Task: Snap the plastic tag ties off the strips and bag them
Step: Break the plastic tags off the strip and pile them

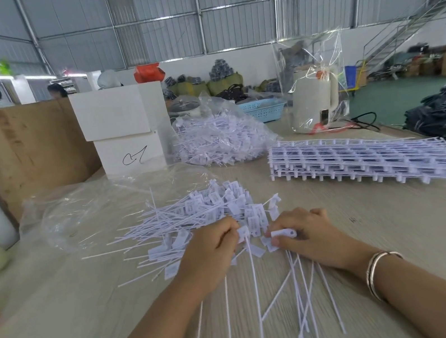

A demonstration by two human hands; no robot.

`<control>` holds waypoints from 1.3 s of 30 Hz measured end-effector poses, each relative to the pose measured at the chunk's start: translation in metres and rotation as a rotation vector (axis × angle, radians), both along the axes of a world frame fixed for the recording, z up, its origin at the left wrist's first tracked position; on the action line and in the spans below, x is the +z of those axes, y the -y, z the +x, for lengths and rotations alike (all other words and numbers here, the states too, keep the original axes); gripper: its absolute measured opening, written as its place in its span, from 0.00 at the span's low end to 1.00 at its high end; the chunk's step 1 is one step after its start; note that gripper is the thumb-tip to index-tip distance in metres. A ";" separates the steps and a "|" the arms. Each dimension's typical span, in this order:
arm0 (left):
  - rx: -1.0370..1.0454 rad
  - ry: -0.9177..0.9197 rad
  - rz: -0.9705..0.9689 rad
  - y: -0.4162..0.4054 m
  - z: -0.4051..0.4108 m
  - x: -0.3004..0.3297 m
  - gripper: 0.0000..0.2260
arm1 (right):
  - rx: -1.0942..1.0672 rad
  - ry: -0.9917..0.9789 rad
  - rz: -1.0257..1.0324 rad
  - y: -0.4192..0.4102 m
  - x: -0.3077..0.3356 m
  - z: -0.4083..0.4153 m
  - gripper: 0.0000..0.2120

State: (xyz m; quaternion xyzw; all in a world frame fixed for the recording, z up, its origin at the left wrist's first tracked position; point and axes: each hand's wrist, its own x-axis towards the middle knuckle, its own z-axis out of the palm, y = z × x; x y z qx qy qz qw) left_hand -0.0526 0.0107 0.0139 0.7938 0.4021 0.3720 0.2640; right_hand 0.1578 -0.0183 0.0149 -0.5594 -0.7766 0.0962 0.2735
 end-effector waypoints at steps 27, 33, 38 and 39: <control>0.063 -0.342 0.338 0.005 0.007 -0.002 0.08 | 0.056 -0.065 0.033 0.007 0.001 -0.014 0.09; 0.044 -0.388 0.334 0.003 0.006 -0.003 0.16 | 0.098 -0.151 -0.051 0.011 0.001 -0.019 0.10; -0.002 -0.336 0.273 0.006 0.010 -0.004 0.17 | 0.171 -0.114 -0.069 0.013 0.003 -0.020 0.09; -0.026 -0.309 0.205 0.005 0.010 -0.005 0.17 | 0.186 -0.113 -0.055 0.014 0.003 -0.020 0.07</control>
